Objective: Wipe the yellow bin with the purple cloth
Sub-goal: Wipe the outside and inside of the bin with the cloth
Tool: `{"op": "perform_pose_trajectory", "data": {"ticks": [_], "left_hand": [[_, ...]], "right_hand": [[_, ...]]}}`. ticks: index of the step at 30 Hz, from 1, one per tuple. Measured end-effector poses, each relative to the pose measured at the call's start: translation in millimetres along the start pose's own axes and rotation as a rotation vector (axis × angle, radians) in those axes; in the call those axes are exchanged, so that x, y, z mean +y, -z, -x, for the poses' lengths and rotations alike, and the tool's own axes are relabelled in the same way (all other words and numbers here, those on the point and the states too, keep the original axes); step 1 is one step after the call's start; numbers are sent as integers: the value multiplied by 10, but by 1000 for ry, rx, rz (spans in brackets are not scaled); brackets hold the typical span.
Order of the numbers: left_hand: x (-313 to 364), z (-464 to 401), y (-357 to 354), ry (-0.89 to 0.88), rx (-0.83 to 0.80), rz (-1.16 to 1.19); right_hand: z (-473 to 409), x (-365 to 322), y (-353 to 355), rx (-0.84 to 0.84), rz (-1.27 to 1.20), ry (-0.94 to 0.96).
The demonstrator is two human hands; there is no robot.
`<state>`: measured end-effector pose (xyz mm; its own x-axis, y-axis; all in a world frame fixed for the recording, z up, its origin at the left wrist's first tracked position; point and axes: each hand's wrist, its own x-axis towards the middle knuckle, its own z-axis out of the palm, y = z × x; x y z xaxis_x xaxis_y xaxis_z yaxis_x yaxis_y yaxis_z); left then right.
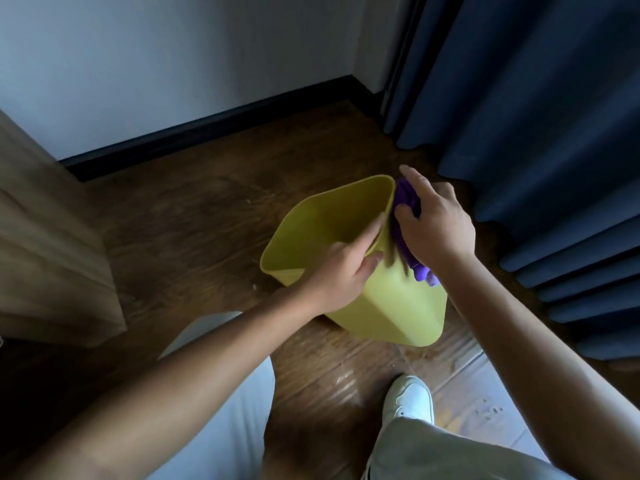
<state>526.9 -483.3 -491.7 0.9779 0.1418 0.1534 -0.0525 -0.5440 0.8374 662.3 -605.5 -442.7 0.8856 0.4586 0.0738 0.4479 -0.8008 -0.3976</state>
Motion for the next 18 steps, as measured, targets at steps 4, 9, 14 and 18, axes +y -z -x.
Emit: {"op": "perform_pose_trajectory", "data": {"ticks": [4, 9, 14, 18], "left_hand": [[25, 37, -42, -79, 57, -28], [-1, 44, -77, -47, 55, 62], [-76, 31, 153, 109, -58, 246], [-509, -110, 583, 192, 284, -76]], "right_hand": [[14, 36, 49, -5, -54, -61], [40, 7, 126, -37, 33, -97], [97, -25, 129, 2, 92, -106], [116, -46, 122, 6, 105, -102]]}}
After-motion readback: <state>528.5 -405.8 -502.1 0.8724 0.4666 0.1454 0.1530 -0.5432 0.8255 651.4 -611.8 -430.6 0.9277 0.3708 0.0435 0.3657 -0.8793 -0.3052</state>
